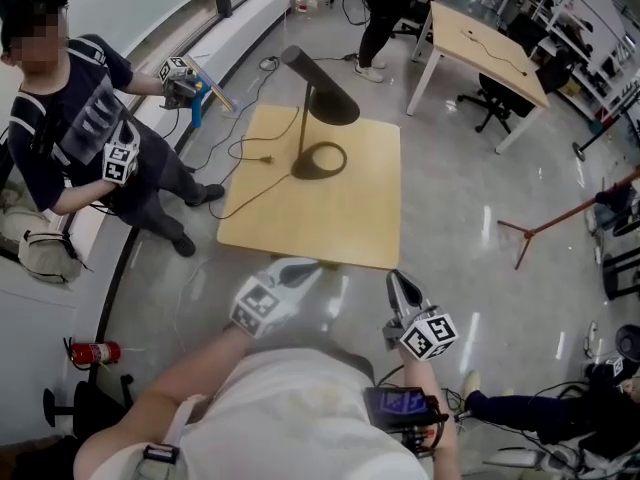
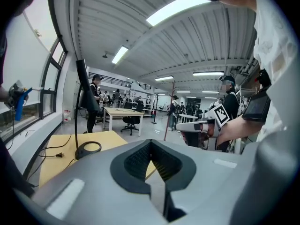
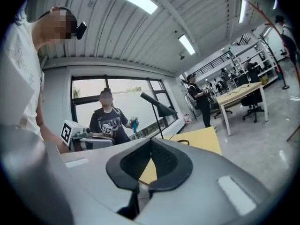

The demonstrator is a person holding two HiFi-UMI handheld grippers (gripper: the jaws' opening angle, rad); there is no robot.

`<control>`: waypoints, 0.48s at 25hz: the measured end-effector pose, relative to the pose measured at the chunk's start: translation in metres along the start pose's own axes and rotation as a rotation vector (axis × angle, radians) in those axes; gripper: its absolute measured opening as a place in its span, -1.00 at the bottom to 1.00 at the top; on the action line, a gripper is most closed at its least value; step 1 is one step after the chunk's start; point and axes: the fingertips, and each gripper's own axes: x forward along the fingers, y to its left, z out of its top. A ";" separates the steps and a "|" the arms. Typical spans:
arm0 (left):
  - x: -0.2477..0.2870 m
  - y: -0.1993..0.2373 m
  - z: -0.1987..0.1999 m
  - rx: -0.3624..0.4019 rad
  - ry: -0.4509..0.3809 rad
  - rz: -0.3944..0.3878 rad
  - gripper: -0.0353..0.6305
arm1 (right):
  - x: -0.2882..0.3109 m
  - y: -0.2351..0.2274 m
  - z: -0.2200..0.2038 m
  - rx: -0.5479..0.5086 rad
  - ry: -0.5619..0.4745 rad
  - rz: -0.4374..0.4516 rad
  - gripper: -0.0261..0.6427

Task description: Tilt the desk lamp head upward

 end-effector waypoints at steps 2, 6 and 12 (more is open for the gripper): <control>0.012 0.012 0.009 -0.021 -0.009 0.027 -0.89 | 0.014 -0.015 0.007 -0.001 0.010 0.027 -0.89; 0.039 0.035 0.026 -0.050 -0.024 0.091 -0.89 | 0.039 -0.042 0.023 -0.001 0.028 0.083 -0.89; 0.071 0.055 0.027 -0.088 -0.028 0.182 -0.89 | 0.063 -0.071 0.035 0.001 0.071 0.172 -0.89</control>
